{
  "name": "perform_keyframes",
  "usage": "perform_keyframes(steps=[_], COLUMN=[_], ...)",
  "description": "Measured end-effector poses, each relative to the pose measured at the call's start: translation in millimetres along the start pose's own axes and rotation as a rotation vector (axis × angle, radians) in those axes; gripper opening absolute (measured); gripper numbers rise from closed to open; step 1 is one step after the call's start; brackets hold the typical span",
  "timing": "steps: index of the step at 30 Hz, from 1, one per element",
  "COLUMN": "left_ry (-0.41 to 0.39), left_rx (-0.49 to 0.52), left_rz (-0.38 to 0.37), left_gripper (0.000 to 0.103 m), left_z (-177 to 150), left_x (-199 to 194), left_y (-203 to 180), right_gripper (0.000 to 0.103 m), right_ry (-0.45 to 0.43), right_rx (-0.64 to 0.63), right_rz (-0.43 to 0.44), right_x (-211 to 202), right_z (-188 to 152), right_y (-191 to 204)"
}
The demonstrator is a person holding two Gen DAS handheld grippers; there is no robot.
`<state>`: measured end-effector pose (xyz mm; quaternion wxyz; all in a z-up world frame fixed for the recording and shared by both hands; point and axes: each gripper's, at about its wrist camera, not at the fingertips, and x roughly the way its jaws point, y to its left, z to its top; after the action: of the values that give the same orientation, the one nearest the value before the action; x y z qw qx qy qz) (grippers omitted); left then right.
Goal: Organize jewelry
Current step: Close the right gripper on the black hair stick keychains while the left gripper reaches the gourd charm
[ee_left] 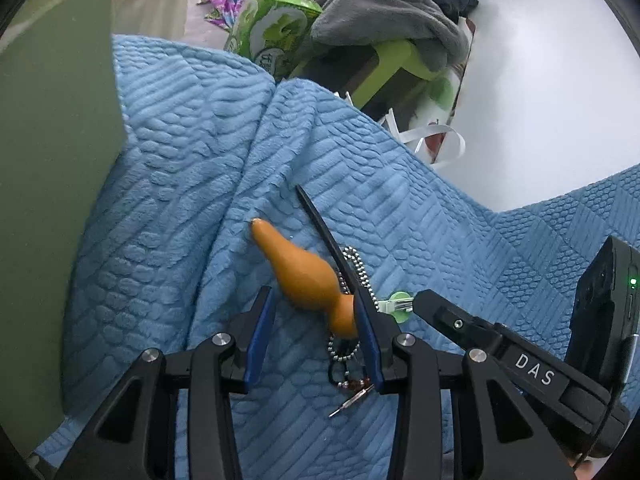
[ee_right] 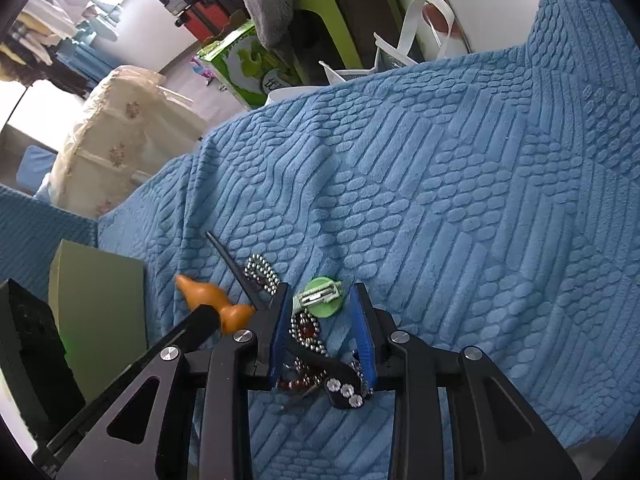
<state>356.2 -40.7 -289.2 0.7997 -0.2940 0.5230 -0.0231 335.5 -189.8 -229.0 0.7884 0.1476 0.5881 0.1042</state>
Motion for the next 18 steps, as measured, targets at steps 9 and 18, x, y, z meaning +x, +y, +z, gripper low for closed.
perform_keyframes(steps=[9, 18], left_ry=[-0.027, -0.009], left_rx=[0.018, 0.088], left_rz=[0.040, 0.040], left_gripper=[0.035, 0.032], left_z=[13.8, 20.9], left_x=[13.6, 22.1], left_y=[-4.7, -13.2], right_gripper=[0.027, 0.019], right_ry=[0.036, 0.014], right_rx=[-0.019, -0.086], right_rz=[-0.014, -0.057], right_x=[16.8, 24.6], right_z=[-0.3, 0.8], right_y=[1.8, 17.6])
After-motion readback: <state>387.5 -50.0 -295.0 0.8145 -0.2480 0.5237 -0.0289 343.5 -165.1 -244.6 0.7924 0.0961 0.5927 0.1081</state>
